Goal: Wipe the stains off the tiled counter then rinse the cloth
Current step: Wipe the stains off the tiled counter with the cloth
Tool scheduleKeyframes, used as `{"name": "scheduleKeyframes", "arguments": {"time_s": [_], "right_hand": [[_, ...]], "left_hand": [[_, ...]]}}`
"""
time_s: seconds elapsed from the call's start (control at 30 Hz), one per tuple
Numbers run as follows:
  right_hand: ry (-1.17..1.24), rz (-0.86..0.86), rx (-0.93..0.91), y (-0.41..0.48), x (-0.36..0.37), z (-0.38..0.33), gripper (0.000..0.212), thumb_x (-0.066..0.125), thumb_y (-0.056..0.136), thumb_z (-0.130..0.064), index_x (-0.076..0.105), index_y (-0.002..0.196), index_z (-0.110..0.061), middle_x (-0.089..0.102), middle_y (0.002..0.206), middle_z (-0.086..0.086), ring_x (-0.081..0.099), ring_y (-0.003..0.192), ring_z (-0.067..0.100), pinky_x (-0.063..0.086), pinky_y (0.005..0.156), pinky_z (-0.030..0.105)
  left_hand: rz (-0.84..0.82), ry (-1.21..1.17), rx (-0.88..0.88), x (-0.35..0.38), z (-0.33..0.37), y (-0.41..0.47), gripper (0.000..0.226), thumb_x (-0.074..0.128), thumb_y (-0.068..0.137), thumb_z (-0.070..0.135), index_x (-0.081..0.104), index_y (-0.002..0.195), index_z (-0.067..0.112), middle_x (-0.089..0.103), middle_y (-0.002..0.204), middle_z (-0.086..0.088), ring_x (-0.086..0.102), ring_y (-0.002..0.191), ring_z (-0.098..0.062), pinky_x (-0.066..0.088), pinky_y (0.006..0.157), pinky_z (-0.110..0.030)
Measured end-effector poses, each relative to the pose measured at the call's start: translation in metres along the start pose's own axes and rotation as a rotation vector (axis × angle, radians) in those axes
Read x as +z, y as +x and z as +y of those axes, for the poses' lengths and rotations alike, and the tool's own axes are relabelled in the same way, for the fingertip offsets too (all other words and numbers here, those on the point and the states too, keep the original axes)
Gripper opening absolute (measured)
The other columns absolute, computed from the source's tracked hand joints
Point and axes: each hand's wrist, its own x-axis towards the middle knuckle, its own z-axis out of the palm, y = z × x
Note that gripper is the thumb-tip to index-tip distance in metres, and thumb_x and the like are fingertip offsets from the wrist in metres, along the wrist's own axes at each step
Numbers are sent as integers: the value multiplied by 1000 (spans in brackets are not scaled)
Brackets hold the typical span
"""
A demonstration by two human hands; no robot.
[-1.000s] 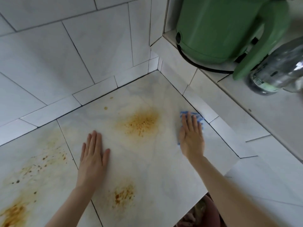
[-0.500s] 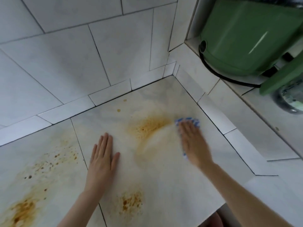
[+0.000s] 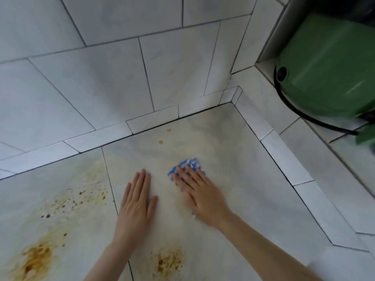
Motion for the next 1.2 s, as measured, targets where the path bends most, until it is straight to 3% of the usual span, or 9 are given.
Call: {"name": "scheduleKeyframes", "arguments": {"time_s": [0.1, 0.3, 0.53, 0.63, 0.73, 0.87, 1.0, 1.07, 1.2], "right_hand": [[-93, -13, 188, -3, -18, 75, 57, 26, 87, -24, 31, 143, -12, 41, 145, 12, 35, 136, 29, 20, 111, 39], [-86, 18, 711, 59, -40, 127, 60, 28, 99, -23, -2, 149, -12, -3, 158, 8, -5, 145, 24, -5, 117, 37], [31, 47, 330, 143, -13, 21, 64, 1, 88, -31, 9, 150, -18, 6, 158, 5, 2, 146, 21, 1, 119, 35], [43, -14, 60, 127, -2, -13, 58, 17, 90, -28, 34, 144, -15, 32, 151, 5, 28, 140, 25, 21, 116, 40], [-29, -61, -119, 110, -2, 3, 53, 26, 91, -26, 38, 142, -16, 39, 147, 4, 34, 137, 23, 20, 111, 39], [-97, 84, 110, 97, -26, 70, 55, 33, 88, -21, 37, 141, -8, 37, 147, 14, 33, 137, 32, 15, 113, 36], [-109, 64, 588, 110, -31, 82, 59, 28, 97, -21, 3, 149, -11, 1, 158, 10, -1, 146, 26, -2, 119, 38], [-28, 109, 535, 130, -23, 53, 60, 10, 92, -28, 19, 148, -10, 20, 155, 13, 16, 144, 28, 8, 118, 40], [-26, 65, 69, 126, 1, -11, 54, 26, 90, -27, 43, 139, -13, 43, 144, 8, 40, 134, 28, 19, 111, 37]], "left_hand": [[-5, 10, 2, 0, 0, -1, 62, 17, 97, 46, 5, 150, 17, 2, 158, 3, -4, 145, -9, -4, 116, -28], [-9, 5, -6, 1, 0, 0, 61, 19, 98, 44, 8, 150, 15, 6, 158, 1, 1, 145, -11, 1, 116, -30], [7, -5, 1, 1, -1, 1, 61, 21, 98, 43, 11, 150, 14, 8, 158, 2, 3, 145, -12, 5, 116, -31], [2, -12, -5, 2, -2, 2, 61, 21, 98, 44, 14, 150, 14, 10, 158, 1, 5, 145, -11, 4, 117, -30], [0, -25, -5, 1, -2, 2, 61, 23, 97, 44, 15, 150, 15, 11, 158, 2, 5, 145, -11, 4, 117, -30], [2, -25, -7, -2, 0, 1, 61, 23, 98, 45, 11, 150, 16, 7, 158, 3, 0, 145, -9, 2, 116, -29], [5, -31, -26, -1, 1, -1, 61, 21, 98, 46, 9, 150, 17, 5, 158, 4, -3, 145, -9, 0, 116, -29], [3, -29, -28, -1, 1, -4, 60, 21, 98, 45, 11, 150, 16, 8, 158, 2, 0, 145, -11, 3, 116, -30], [2, -43, -28, -1, -5, -17, 59, 22, 98, 44, 15, 150, 16, 10, 158, 2, 3, 145, -11, 3, 116, -30]]}}
